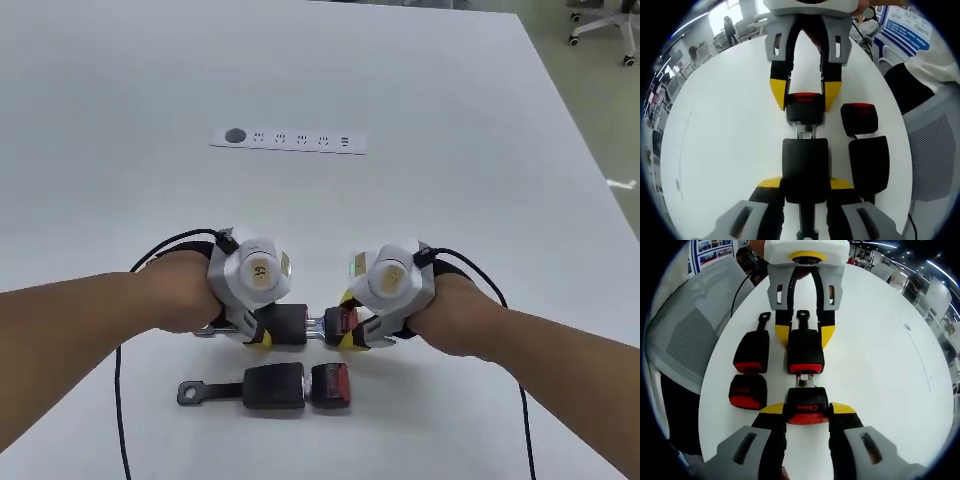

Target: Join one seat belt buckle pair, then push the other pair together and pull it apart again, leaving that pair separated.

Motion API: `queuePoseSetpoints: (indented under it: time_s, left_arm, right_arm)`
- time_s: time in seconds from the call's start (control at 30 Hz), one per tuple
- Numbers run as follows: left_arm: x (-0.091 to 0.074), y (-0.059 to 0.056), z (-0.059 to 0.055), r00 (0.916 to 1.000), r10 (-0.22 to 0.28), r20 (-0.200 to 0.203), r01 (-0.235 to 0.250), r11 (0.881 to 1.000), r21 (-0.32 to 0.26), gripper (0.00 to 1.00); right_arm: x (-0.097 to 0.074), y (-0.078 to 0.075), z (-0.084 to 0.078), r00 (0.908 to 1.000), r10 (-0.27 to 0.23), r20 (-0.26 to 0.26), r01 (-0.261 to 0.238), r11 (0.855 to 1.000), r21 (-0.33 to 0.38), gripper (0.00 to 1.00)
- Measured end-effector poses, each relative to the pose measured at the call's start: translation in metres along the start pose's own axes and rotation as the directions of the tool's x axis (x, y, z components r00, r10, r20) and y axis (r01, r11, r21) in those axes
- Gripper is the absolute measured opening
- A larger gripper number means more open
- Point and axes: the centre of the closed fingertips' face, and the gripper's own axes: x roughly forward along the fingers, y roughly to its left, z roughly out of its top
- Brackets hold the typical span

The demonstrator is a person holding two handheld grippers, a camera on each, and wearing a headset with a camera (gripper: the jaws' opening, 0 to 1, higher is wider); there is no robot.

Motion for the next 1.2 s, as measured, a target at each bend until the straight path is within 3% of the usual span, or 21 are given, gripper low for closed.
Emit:
queuePoseSetpoints:
  time_s: [0.13, 0.47, 0.73, 1.03, 1.2]
  left_arm:
    - [0.001, 0.001, -0.001, 1.0, 0.002, -0.004, -0.002, 1.0, -0.007, 0.32]
    - [0.001, 0.001, -0.002, 0.9999, 0.005, -0.013, -0.005, 1.0, -0.012, 0.32]
    - [0.001, 0.001, -0.002, 0.9999, 0.011, -0.013, -0.011, 1.0, -0.021, 0.32]
    - [-0.001, -0.001, 0.0, 1.0, 0.008, -0.001, -0.008, 1.0, -0.015, 0.33]
    - [0.0, 0.0, -0.002, 0.9999, 0.01, -0.01, -0.01, 1.0, -0.015, 0.33]
  right_arm:
    - [-0.003, 0.001, -0.005, 1.0, -0.007, -0.004, 0.007, 1.0, 0.002, 0.3]
    - [-0.029, -0.001, -0.052, 0.9988, -0.031, -0.038, 0.032, 0.998, 0.048, 0.31]
    - [-0.047, 0.004, -0.079, 0.9956, -0.044, -0.083, 0.049, 0.997, 0.06, 0.31]
    - [-0.058, 0.004, -0.097, 0.9899, -0.045, -0.134, 0.049, 0.998, 0.031, 0.31]
    - [-0.056, 0.002, -0.104, 0.9855, -0.05, -0.162, 0.051, 0.999, 0.001, 0.32]
